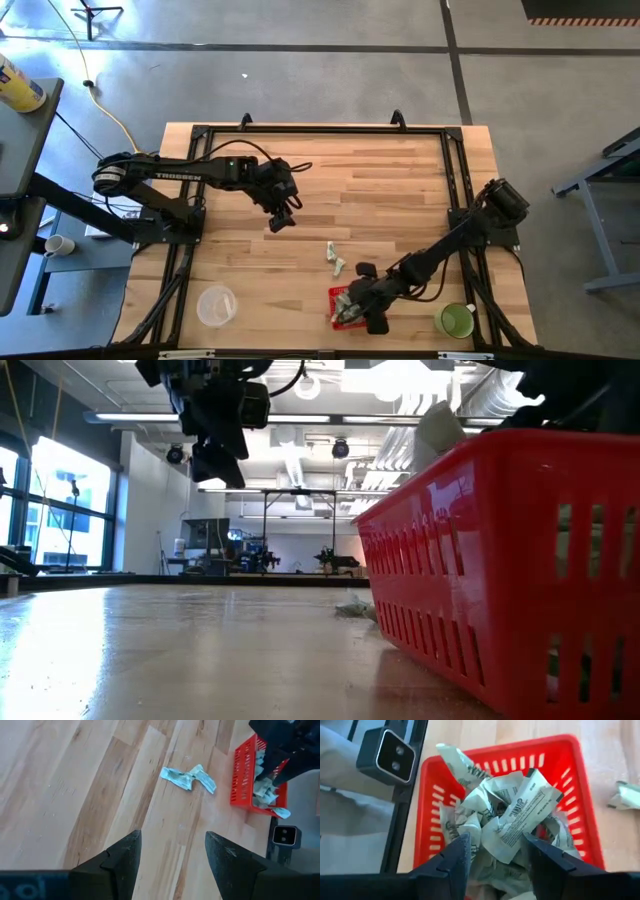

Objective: Pick and place items into bin
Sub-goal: Adjust the stevia packets in the red bin, then put the top white stevia packet into the red bin

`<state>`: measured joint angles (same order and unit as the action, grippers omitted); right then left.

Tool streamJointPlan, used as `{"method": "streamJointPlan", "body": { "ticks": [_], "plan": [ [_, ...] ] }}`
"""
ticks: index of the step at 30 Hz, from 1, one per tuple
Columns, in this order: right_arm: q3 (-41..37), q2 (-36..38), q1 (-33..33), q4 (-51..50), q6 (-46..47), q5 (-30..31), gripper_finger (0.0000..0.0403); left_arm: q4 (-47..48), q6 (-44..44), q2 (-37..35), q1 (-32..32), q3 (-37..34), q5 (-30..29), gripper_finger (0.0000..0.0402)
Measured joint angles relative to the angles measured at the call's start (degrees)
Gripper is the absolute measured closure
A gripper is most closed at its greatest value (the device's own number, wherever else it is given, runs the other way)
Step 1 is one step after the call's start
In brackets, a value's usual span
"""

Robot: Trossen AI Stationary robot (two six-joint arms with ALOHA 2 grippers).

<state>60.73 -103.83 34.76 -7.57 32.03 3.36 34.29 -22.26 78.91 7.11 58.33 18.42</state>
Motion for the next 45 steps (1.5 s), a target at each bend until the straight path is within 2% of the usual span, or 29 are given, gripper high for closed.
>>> {"method": "streamJointPlan", "body": {
  "ticks": [3,8,12,17,21,24,28,32,36,39,41,45],
  "plan": [
    [0.0,0.0,0.0,0.2,0.3,0.6,0.0238,-0.1,1.1,0.0,0.0,0.0,-1.0,0.0147],
    [-0.7,-1.3,0.0,1.3,1.5,-3.8,0.0238,0.0,1.2,0.0,0.0,0.0,-1.8,0.0147],
    [0.5,-1.3,0.0,0.8,2.1,-4.5,0.0238,0.1,1.0,0.0,0.0,0.0,-1.6,0.0147],
    [6.0,-0.8,0.0,-2.9,-4.5,-1.0,0.0238,-0.2,0.8,0.0,0.0,0.0,-0.5,0.0147],
    [9.5,-0.8,0.2,-10.5,-8.2,1.4,0.0238,-3.0,-0.1,0.0,-0.6,-0.1,4.0,0.0147],
    [11.8,-0.8,0.5,-17.6,-7.7,5.3,0.0238,-9.0,5.0,0.7,-4.0,0.0,2.8,0.0147],
    [14.5,-0.8,0.8,-23.5,0.1,6.9,0.0238,-19.4,16.7,3.8,-11.0,0.0,-1.6,0.0147],
    [17.2,-0.7,3.0,-28.0,11.3,7.5,0.0238,-23.8,27.1,9.3,-15.4,0.0,-9.5,0.0147],
    [18.9,-0.7,6.7,-35.4,19.8,10.7,0.0237,-25.9,35.6,15.3,-15.8,0.0,-12.6,0.0147],
    [20.7,-0.7,9.2,-47.2,29.3,15.2,0.0237,-27.8,41.1,19.0,-15.8,-0.1,-15.8,0.0147],
    [21.7,-0.7,10.5,-54.2,35.0,18.7,0.0238,-28.8,42.1,20.6,-15.8,0.7,-16.1,0.0147],
    [23.5,-0.7,11.2,-62.2,38.8,19.8,0.0237,-29.0,45.0,23.4,-15.8,3.7,-15.4,0.0147]
  ]
}}
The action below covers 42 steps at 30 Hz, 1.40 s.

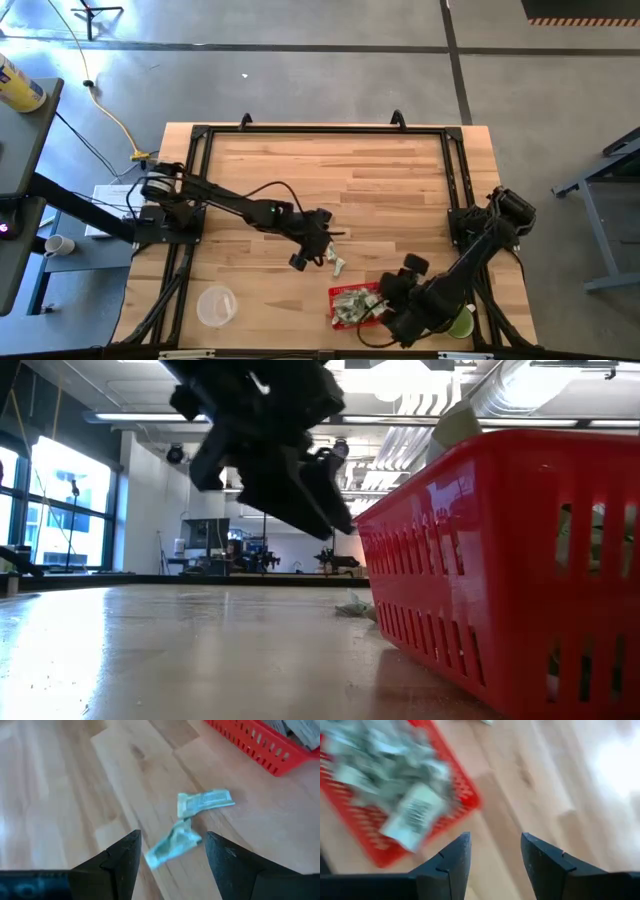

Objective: Pick and place items into bin
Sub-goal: Put the top white stevia packet into the red bin

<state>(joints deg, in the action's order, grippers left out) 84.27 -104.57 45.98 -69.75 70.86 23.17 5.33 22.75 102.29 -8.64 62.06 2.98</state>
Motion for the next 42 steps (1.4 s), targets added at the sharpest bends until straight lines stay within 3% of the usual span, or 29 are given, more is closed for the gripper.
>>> {"method": "streamJointPlan", "body": {
  "ticks": [8,14,20,25,33,37,42],
  "plan": [
    [0.6,0.0,-0.2,-9.8,4.0,-2.4,0.0237,2.8,10.8,7.7,0.0,5.8,1.0,0.0147],
    [0.6,0.0,-0.6,-9.8,3.9,-7.2,0.0237,4.5,14.8,12.1,0.0,9.7,1.4,0.0147],
    [0.6,0.0,-0.6,-9.5,3.8,-6.6,0.0237,9.2,18.0,14.3,0.3,12.2,0.9,0.0156],
    [0.6,0.0,-0.6,-9.5,3.6,-5.3,0.0237,12.8,17.0,14.5,2.1,13.1,1.9,0.0211],
    [0.5,0.0,-0.7,-10.6,4.2,-1.7,0.0237,23.0,15.6,14.9,4.7,17.8,-0.6,0.0372],
    [0.5,0.7,-0.9,-12.6,8.0,-0.5,0.0237,30.3,10.1,14.7,4.4,26.7,0.1,0.0372],
    [-0.3,3.6,-1.0,-16.1,11.2,1.5,0.0237,34.3,0.5,14.7,3.7,39.0,10.2,0.0363]
  ]
}}
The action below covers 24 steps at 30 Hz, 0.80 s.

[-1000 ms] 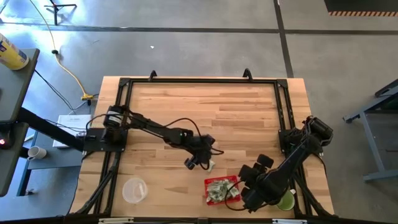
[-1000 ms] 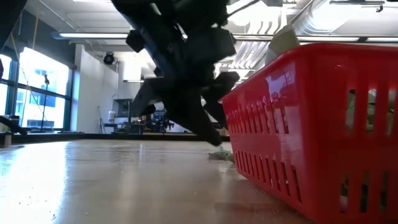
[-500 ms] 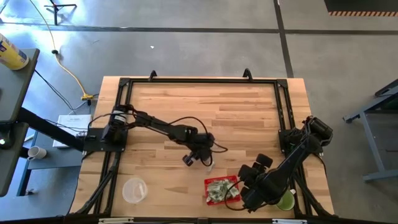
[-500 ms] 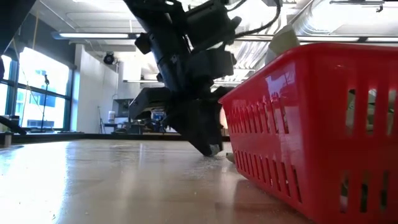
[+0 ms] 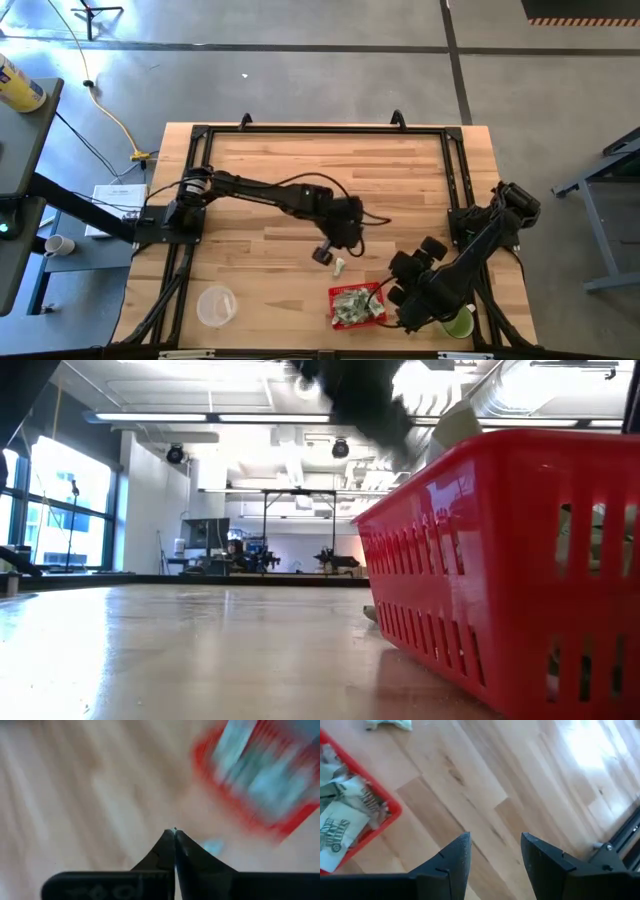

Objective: Pick and place items into bin
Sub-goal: Put the top white stevia packet into the red bin

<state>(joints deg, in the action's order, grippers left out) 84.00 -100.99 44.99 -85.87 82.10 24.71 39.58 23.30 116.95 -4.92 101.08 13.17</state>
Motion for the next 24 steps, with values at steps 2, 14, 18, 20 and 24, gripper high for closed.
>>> {"method": "streamJointPlan", "body": {
  "ticks": [2,14,18,20,24],
  "plan": [
    [-1.3,1.8,0.0,-0.2,0.1,0.3,0.0237,-1.5,-3.6,-0.1,-0.5,3.9,5.7,0.0377],
    [-12.3,11.5,3.3,1.8,4.0,-4.8,0.0237,-12.5,-18.9,7.6,-10.0,5.9,22.4,0.0355],
    [-12.8,11.9,3.8,3.2,4.5,-7.0,0.0237,-16.5,-23.2,11.0,-9.6,6.0,29.4,0.0355],
    [-12.8,11.9,3.8,4.9,4.5,-7.4,0.0238,-17.9,-26.0,13.0,-9.5,5.9,29.2,0.0352],
    [-12.8,11.9,3.8,8.8,4.0,-7.7,0.0237,-20.6,-28.9,14.7,-10.2,5.9,26.2,0.0319]
  ]
}}
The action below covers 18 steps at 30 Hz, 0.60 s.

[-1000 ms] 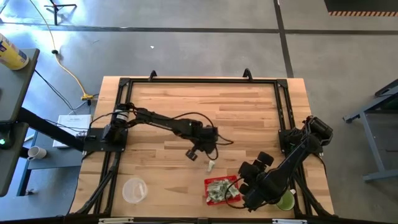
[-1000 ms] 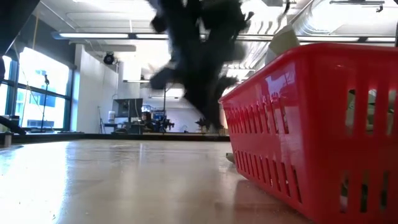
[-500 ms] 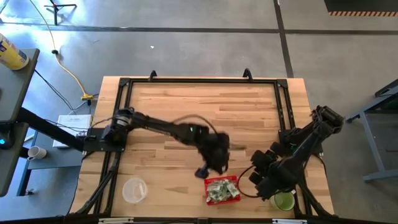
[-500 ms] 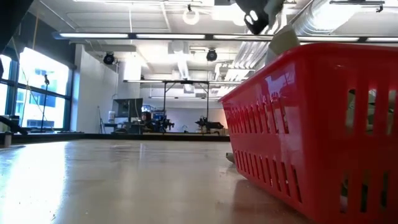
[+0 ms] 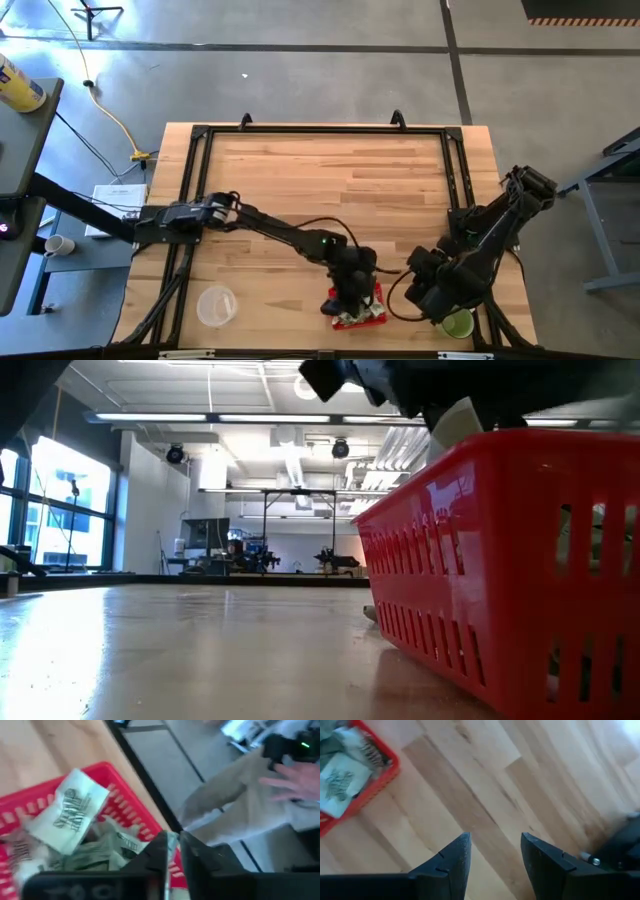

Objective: Pick and place items into bin
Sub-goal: Put the top white stevia packet into the red bin, then put the white stevia packet into the red bin

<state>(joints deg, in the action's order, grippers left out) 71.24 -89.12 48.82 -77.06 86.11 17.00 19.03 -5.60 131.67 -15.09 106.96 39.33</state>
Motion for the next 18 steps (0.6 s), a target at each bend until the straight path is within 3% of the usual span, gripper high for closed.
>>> {"method": "streamJointPlan", "body": {
  "ticks": [7,13,18],
  "plan": [
    [0.0,0.0,-0.1,1.0,-2.1,-0.8,0.0237,5.7,-1.9,-3.0,0.0,0.0,-6.9,0.0193],
    [0.0,0.0,-2.6,1.1,-2.8,2.1,0.0237,28.8,3.9,-11.2,2.9,0.2,-10.2,0.0120],
    [0.0,0.0,-11.0,6.8,-11.9,0.2,0.0237,44.0,7.4,-17.8,5.1,0.0,-16.0,0.0095]
  ]
}}
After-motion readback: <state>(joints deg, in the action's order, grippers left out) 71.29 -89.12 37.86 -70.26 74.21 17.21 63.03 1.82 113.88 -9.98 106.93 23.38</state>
